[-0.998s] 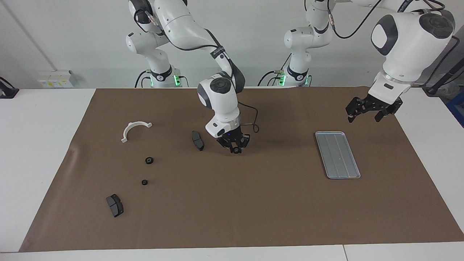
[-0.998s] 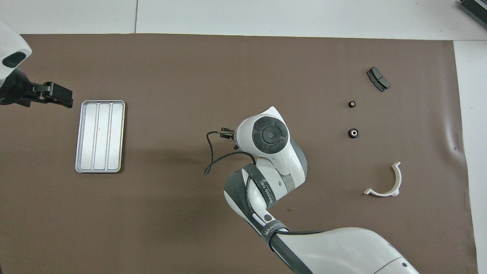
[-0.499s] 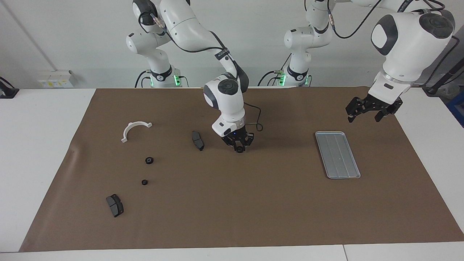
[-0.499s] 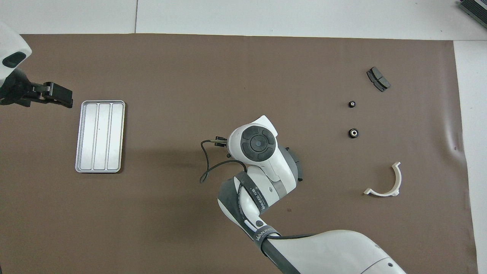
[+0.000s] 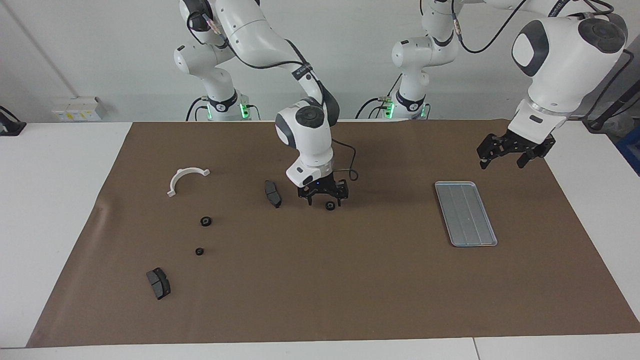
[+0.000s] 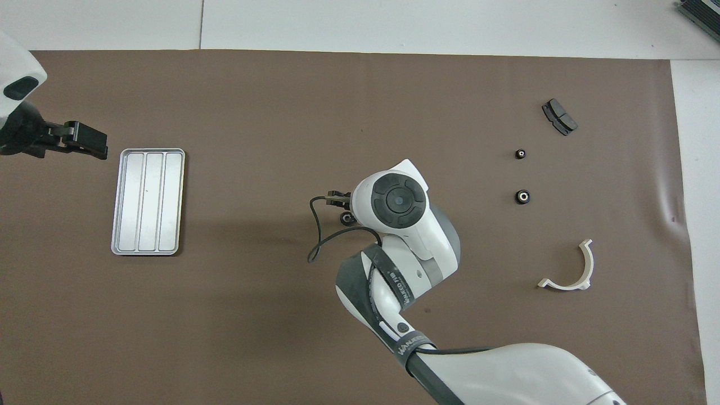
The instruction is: Pick bearing gear from pile to tray
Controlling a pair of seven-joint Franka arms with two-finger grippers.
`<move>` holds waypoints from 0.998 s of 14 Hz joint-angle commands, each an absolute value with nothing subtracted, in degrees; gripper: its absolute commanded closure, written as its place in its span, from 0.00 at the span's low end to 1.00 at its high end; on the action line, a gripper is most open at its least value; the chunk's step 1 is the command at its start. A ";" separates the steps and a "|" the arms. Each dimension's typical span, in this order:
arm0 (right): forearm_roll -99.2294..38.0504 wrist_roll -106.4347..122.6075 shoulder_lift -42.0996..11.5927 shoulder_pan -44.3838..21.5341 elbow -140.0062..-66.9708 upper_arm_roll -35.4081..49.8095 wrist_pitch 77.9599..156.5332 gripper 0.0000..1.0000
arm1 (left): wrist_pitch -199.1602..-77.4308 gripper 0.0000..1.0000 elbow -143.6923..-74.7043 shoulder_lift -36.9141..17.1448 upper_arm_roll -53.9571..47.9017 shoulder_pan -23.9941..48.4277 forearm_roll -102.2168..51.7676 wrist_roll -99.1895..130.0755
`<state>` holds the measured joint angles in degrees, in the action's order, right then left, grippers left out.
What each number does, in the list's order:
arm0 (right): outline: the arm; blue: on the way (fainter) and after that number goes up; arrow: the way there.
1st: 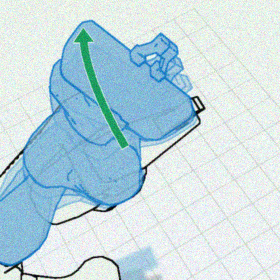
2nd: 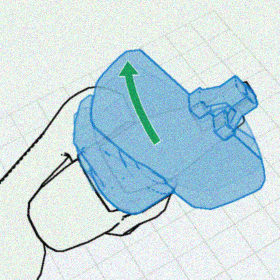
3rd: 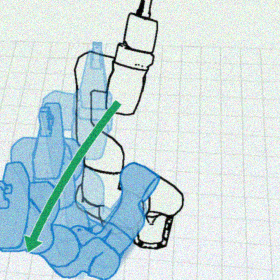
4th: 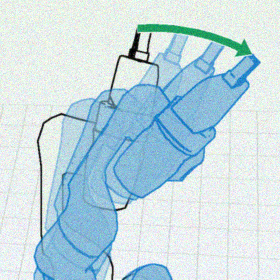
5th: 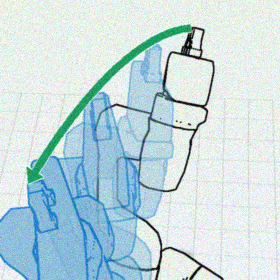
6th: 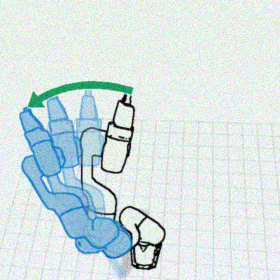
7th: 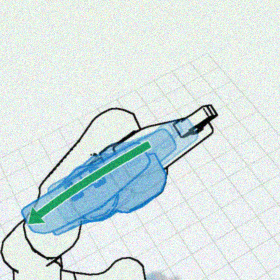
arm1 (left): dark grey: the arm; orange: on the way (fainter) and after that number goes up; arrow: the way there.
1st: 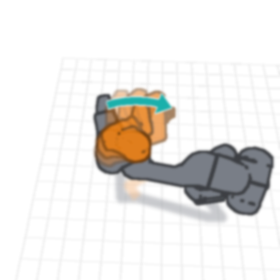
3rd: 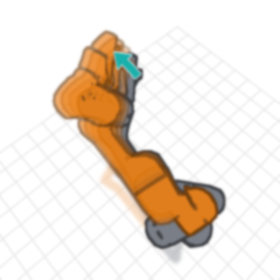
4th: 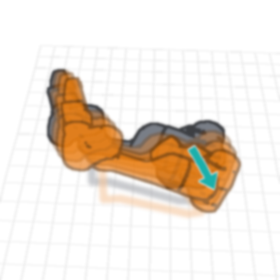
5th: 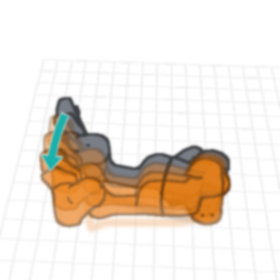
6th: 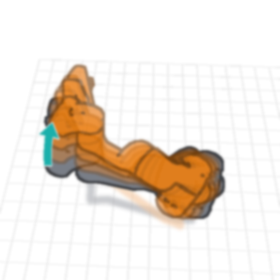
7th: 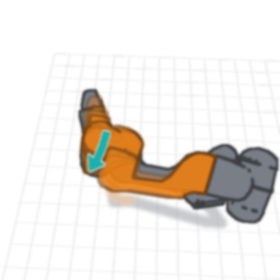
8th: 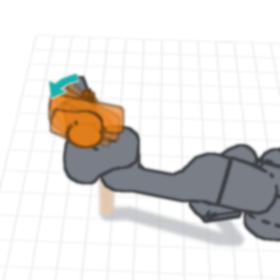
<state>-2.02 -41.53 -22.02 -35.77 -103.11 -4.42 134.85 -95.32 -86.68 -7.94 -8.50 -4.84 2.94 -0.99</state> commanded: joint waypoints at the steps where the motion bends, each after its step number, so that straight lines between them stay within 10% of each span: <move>1: 1.22 -37.99 -16.19 -29.47 -104.33 -3.87 129.31 0.00 | -95.89 0.00 -89.12 -5.89 -8.17 -4.92 2.11 -0.53; 7: 1.23 -12.17 -12.75 -14.88 -105.64 -3.78 123.75 0.00 | -95.89 0.00 -89.12 -5.89 -8.17 -4.83 2.11 -0.53; 14: 1.05 8.59 -13.27 -6.42 -117.59 -3.69 135.70 0.00 | -95.89 0.00 -89.12 -5.89 -8.17 -4.92 2.11 -0.53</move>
<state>0.44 5.19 -13.90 -7.80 -113.77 -4.57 132.56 -95.32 -86.68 -7.94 -8.50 -4.84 2.94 -0.99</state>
